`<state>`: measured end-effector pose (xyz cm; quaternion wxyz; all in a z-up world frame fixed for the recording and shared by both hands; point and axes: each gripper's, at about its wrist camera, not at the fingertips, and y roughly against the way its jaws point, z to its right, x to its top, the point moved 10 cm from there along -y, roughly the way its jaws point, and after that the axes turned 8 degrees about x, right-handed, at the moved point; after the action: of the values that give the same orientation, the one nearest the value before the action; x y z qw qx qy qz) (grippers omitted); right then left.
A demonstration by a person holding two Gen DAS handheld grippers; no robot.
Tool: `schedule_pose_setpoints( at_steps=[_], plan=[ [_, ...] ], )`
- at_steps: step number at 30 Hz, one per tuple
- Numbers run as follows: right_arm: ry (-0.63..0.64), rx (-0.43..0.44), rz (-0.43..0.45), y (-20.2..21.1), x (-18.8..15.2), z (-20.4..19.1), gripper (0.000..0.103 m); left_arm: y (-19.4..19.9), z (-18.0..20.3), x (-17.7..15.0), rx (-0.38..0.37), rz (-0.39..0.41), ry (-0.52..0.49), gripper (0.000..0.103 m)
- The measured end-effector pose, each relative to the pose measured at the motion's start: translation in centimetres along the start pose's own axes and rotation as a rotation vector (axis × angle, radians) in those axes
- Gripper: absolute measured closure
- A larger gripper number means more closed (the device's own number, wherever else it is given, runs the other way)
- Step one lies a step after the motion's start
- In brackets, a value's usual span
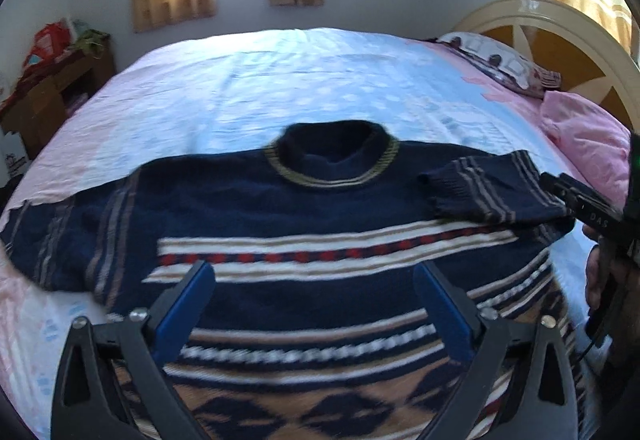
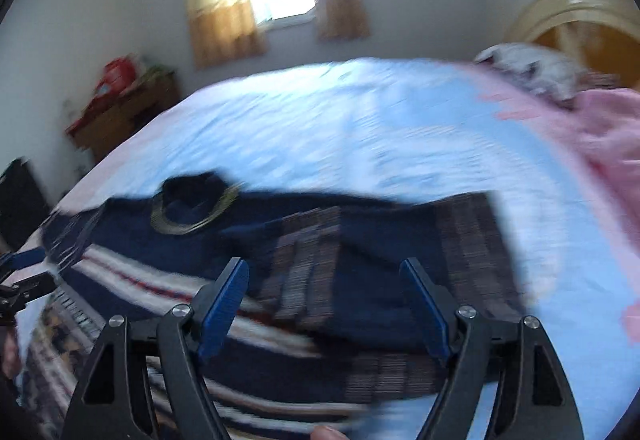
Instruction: Fold small clothes
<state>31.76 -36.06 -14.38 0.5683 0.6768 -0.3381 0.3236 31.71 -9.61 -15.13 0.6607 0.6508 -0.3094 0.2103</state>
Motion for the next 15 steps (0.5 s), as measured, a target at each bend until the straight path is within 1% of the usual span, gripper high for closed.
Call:
schedule_pose_setpoints(
  at_steps=[2,3,4,6,8,10,11,13,14,15],
  plan=[
    [-0.030,-0.123,0.053,1.0,0.2,2.9,0.025,-0.4,2.1,0.8,-0.016,0.002,-0.019,0.005],
    [-0.047,-0.184,0.079,1.6,0.2,4.3,0.025,-0.7,3.3,1.2,-0.024,0.005,-0.033,0.008],
    [-0.062,-0.210,0.106,2.1,0.3,5.2,0.025,-1.0,4.1,1.5,-0.033,0.006,-0.040,0.009],
    [-0.091,-0.217,0.141,2.6,0.2,6.4,0.025,-1.9,6.0,2.0,-0.057,-0.005,-0.046,0.014],
    [-0.091,-0.215,0.150,2.5,0.1,6.7,0.025,-3.1,7.9,2.5,-0.079,-0.019,-0.045,0.016],
    [-0.086,-0.225,0.162,2.5,0.1,6.9,0.025,-4.7,9.4,3.0,-0.091,-0.042,-0.035,0.024],
    [-0.088,-0.226,0.168,2.5,0.1,6.9,0.025,-5.5,10.1,3.2,-0.095,-0.050,-0.030,0.029],
    [-0.091,-0.220,0.179,2.7,0.1,7.0,0.025,-7.0,11.4,3.5,-0.111,-0.078,-0.024,0.031],
    [-0.092,-0.216,0.186,2.8,0.2,6.9,0.025,-7.7,12.0,3.5,-0.122,-0.091,-0.013,0.035],
    [-0.096,-0.217,0.193,3.1,0.2,7.1,0.025,-8.6,12.6,3.6,-0.136,-0.105,0.000,0.037]
  ],
)
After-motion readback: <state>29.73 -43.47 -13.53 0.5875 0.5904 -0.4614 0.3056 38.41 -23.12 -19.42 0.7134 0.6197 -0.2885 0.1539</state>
